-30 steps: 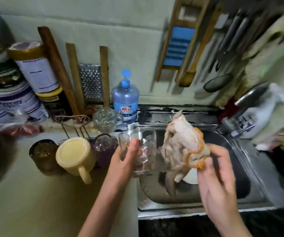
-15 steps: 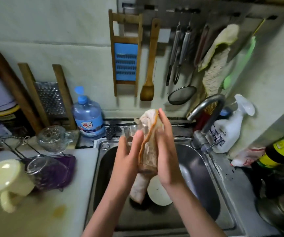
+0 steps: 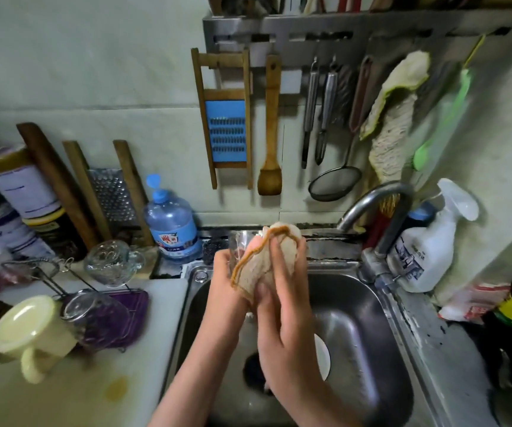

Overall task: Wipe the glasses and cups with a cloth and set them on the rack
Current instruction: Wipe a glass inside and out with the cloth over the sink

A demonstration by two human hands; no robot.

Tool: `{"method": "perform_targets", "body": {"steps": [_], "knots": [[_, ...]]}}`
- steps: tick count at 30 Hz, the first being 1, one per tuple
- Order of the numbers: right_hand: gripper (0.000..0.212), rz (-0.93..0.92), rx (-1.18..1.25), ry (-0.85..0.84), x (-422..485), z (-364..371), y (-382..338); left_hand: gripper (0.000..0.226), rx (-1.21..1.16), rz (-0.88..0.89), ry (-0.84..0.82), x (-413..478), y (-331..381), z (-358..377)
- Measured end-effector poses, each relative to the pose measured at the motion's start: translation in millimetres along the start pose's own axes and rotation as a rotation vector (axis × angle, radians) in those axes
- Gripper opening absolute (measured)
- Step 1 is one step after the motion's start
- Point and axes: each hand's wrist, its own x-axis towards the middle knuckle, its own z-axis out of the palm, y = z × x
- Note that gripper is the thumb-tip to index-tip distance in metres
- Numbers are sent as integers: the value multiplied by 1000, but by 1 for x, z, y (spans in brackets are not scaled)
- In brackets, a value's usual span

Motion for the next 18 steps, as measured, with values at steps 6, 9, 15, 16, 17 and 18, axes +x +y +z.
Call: {"method": "perform_targets", "body": {"steps": [6, 9, 15, 16, 17, 18], "knots": [[63, 394, 873, -102, 52, -7, -22, 65, -77, -4, 1, -5, 26, -12], [52, 711, 1015, -166, 75, -5, -27, 92, -62, 0, 1, -5, 31, -15], [67, 285, 458, -91, 50, 31, -27, 53, -177, -59, -57, 11, 33, -30], [65, 160, 313, -68, 42, 37, -28, 42, -218, -97, -38, 17, 34, -32], [61, 52, 175, -30, 36, 43, -26, 38, -266, -116, -30, 25, 34, -36], [57, -37, 97, 2, 31, 47, -26, 40, -269, -85, -28, 29, 35, -38]]}}
